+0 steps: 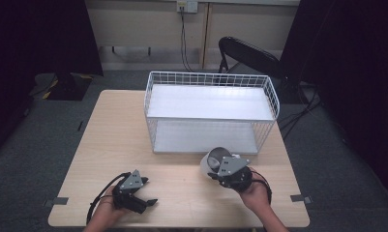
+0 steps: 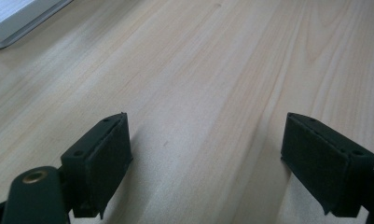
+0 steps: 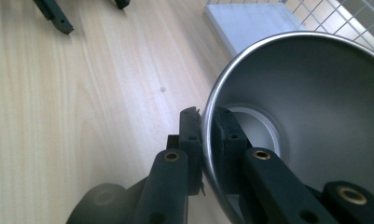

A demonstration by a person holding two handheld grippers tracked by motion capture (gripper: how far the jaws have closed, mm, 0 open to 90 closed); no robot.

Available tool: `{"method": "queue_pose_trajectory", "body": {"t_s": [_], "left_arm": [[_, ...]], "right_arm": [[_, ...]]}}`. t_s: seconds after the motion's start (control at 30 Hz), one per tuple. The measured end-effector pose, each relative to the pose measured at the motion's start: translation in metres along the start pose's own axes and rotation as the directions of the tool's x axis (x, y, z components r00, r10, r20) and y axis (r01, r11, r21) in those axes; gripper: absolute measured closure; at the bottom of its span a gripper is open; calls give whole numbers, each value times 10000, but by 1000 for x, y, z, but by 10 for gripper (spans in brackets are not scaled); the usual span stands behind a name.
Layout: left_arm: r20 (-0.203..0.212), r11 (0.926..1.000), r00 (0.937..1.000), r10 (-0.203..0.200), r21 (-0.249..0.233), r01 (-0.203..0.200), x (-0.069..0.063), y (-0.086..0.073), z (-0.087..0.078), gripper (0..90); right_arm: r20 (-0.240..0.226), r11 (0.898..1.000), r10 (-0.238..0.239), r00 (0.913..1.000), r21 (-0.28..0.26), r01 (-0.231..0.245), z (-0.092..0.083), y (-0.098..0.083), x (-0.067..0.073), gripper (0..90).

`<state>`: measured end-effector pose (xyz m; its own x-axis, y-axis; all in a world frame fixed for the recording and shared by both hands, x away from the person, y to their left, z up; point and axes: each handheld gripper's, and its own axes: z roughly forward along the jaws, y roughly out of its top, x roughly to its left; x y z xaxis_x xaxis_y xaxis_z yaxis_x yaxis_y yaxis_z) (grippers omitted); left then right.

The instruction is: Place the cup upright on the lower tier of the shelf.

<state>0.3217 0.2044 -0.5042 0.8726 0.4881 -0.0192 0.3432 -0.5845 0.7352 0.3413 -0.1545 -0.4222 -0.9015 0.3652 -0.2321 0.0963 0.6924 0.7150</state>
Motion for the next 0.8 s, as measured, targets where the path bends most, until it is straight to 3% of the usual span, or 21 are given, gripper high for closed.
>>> {"method": "queue_pose_trajectory", "body": {"t_s": [0.8], "left_arm": [[0,10000,10000,-31,6,31,0,0,0,146]], "right_arm": [[582,10000,49,9983,-84,-44,3,8,-22,834]]}}
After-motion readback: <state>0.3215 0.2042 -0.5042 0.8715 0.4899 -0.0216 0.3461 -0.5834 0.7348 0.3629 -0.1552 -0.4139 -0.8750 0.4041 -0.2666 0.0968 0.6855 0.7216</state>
